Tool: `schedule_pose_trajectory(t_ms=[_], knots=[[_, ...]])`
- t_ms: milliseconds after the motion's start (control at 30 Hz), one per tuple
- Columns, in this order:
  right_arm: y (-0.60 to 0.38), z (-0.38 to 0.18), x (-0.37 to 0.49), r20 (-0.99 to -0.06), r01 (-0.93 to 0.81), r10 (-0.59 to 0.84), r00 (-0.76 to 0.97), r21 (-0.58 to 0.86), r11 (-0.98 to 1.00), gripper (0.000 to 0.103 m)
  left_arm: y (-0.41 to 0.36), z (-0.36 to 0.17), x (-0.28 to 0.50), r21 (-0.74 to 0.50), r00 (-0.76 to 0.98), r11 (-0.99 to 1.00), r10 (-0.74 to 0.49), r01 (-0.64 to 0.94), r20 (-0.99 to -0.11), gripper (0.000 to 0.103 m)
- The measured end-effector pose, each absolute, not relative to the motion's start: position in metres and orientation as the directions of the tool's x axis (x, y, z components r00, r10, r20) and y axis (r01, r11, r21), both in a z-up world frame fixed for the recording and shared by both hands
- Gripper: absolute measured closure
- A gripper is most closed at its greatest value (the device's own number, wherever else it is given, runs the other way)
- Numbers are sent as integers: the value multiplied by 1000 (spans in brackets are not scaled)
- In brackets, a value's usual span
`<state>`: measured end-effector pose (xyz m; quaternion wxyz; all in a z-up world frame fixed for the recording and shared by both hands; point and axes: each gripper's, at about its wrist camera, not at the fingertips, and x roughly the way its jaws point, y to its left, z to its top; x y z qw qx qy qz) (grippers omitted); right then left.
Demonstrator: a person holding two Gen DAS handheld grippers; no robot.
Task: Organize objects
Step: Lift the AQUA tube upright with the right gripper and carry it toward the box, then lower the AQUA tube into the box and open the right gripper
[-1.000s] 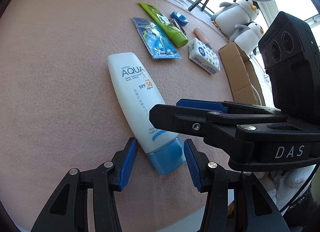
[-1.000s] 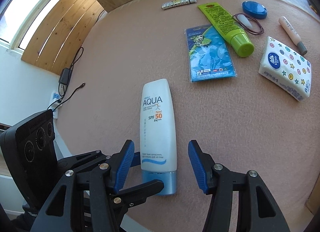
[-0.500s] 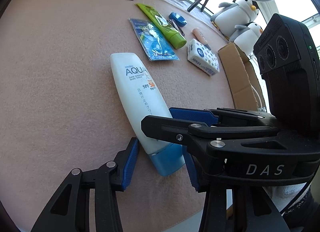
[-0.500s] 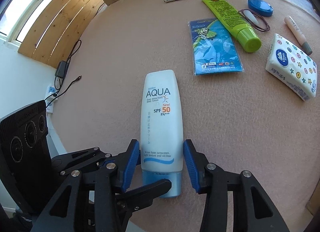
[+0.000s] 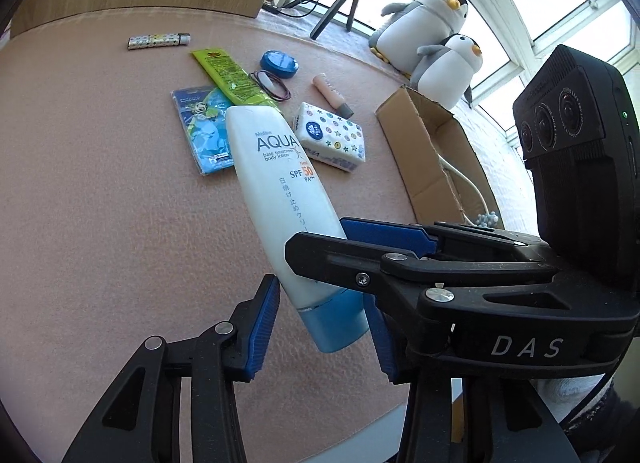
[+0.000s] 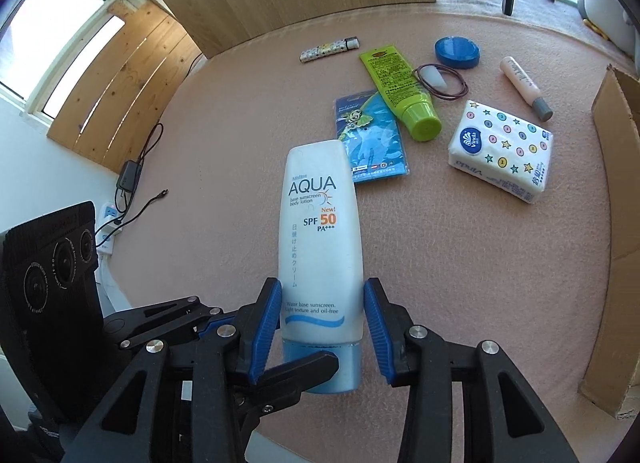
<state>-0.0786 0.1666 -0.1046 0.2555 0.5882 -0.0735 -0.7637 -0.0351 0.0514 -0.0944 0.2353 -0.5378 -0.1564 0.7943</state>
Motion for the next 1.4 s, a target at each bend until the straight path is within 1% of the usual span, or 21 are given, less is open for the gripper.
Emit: schedule_pose_trajectory(t_ms=[267,467,667,900,1033,1067,1100,1267,1400], knots=[[231,-74,-74,-848,229,-447,-286,393,-891,64,115,-68,-50,-519,-288,-792,604,-322,-744,57],[285,-59,-72,-840,149,-407,-358,379,-913,64,178,-58,-61,-523,-248,-749,641,-406,-726,57],[337,-53,-68,-838,70,-367,-405,371,-926,64,227,-58,-68,-523,-205,-717,660,-461,-723,57],[375,-59,-67,-844,1,-333,-420,366,-930,64,263,-64,-71,-523,-171,-699,664,-489,-728,57],[387,-60,-67,-846,-14,-322,-425,362,-932,64,272,-63,-72,-503,-181,-702,655,-504,-734,56],[388,-60,-68,-846,-14,-322,-425,361,-932,64,273,-63,-72,-492,-186,-710,646,-505,-741,52],[389,-61,-68,-848,-14,-320,-422,359,-933,64,271,-62,-73,-487,-189,-713,641,-505,-744,51],[393,-63,-71,-858,-33,-290,-424,335,-942,59,260,-61,-75,-461,-212,-731,621,-503,-754,50],[390,-63,-75,-858,-29,-287,-425,330,-944,58,247,-61,-76,-461,-225,-743,616,-485,-755,50]])
